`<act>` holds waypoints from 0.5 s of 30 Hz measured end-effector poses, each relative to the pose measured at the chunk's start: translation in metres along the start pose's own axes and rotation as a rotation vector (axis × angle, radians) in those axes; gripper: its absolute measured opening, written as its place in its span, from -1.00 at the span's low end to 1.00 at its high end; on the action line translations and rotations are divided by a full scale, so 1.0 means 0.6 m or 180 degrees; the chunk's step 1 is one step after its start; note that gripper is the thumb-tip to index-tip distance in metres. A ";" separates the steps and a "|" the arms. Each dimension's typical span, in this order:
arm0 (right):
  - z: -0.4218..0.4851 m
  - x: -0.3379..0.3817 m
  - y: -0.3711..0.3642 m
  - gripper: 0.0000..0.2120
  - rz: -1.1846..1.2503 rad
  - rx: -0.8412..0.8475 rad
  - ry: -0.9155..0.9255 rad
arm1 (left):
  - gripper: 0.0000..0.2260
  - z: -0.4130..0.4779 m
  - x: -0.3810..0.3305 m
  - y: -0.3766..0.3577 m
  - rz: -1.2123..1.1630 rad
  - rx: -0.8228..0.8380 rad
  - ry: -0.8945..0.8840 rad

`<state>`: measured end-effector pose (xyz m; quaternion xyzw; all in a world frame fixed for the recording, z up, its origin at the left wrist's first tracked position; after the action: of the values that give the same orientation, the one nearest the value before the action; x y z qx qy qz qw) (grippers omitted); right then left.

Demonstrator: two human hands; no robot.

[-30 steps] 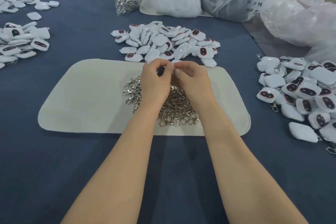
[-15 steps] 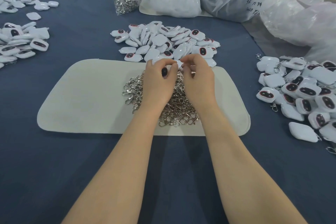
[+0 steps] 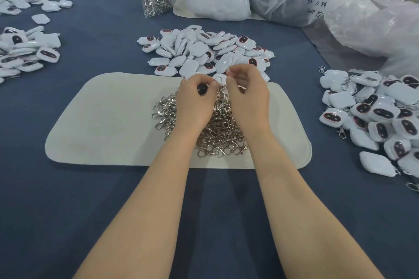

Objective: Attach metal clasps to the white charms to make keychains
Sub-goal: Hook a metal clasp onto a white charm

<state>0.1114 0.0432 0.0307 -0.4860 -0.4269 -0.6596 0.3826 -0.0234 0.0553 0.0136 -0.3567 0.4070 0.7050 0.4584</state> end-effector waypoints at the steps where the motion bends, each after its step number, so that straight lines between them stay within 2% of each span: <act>1: 0.001 -0.003 -0.003 -0.86 -0.0031 0.0043 -0.0043 | -0.90 0.000 0.001 0.002 -0.0110 -0.0047 0.0040; 15: -0.006 -0.002 -0.016 -0.86 -0.0264 0.0133 0.0158 | -0.93 -0.002 -0.012 0.005 0.0442 0.0053 -0.0179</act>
<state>0.1013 0.0431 0.0273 -0.4433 -0.4508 -0.6777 0.3755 -0.0237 0.0508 0.0203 -0.3039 0.4236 0.7414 0.4226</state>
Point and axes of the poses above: each hand's wrist, its own z-axis towards the middle knuckle, its own y-axis out of the back of the hand, x = y × z, the point moved 8 cm from there along z, towards the middle knuckle, and after that the axes turned 12 degrees about -y, right-handed, at the moved point
